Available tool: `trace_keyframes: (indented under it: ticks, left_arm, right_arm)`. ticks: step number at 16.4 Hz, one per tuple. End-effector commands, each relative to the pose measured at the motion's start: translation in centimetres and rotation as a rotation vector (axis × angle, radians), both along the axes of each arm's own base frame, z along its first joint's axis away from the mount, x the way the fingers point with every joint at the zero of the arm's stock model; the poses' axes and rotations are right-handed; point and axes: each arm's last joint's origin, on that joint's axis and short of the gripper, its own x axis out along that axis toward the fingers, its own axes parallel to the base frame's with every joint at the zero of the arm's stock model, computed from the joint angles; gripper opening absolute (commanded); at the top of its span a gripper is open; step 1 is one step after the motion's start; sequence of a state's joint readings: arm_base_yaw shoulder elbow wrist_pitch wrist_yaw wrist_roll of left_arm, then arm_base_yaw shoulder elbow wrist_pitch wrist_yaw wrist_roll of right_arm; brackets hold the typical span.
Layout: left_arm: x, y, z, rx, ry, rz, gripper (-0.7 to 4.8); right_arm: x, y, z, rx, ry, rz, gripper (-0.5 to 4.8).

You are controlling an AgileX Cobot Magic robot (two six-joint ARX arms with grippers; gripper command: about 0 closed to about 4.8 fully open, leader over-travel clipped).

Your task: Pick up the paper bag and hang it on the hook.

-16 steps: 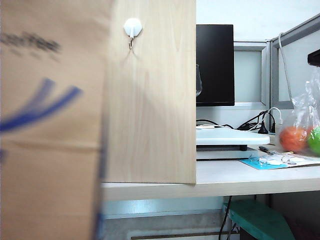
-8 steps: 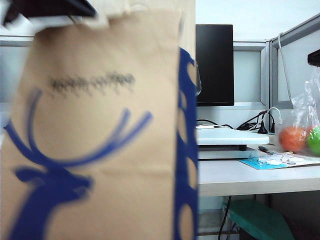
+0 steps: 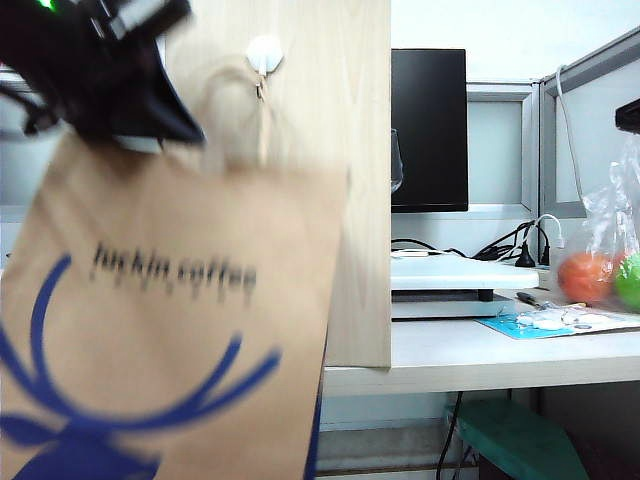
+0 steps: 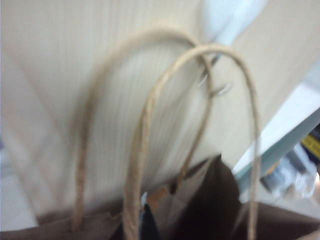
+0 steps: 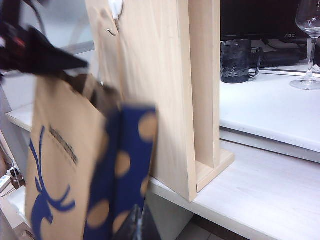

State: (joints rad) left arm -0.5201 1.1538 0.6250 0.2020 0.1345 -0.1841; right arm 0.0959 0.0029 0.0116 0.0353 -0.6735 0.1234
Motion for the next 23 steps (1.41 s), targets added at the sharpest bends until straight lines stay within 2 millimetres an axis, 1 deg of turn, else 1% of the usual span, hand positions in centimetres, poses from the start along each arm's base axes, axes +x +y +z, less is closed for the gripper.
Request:
trace_keyframes:
  ticks: [1,3,5,8,11,14,17,20,23]
  left_arm:
    - [1.1,-0.7,-0.8,-0.016,-0.001,0.002,-0.05]
    - [1.5,-0.9,-1.2,-0.024,-0.003,-0.004,-0.05]
    - [1.6,-1.0,-1.1,-0.048,-0.009,0.001,-0.05]
    - [1.6,-1.3,-0.1,-0.117,-0.070,-0.078,-0.05]
    - [1.9,-1.2,0.5,-0.125,-0.087,-0.018,-0.05]
    - [1.9,-1.2,0.4,-0.120,-0.085,-0.006,-0.05]
    - [1.7,-1.5,0.3,-0.137,-0.058,-0.114,-0.05]
    - [1.6,-1.4,-0.2,-0.113,-0.020,-0.121,-0.05]
    - [1.5,-1.3,-0.7,-0.053,0.002,-0.127,-0.05]
  right_arm:
    - [0.0,0.0,-0.1,0.004,-0.004,-0.002,-0.01]
    - [0.0,0.0,-0.1,0.004,-0.003,-0.001,-0.01]
    - [0.0,0.0,-0.1,0.004,-0.003,-0.001,-0.01]
    - [0.0,0.0,-0.1,0.003,0.000,-0.001,-0.01]
    - [0.0,0.0,-0.2,0.003,0.007,-0.001,-0.01]
    - [0.0,0.0,-0.3,0.002,0.014,-0.002,-0.01]
    - [0.1,0.0,-0.3,0.003,0.015,-0.020,-0.01]
    - [0.1,0.0,-0.3,0.003,0.014,-0.024,-0.01]
    - [0.1,0.0,-0.3,0.003,0.014,-0.024,-0.01]
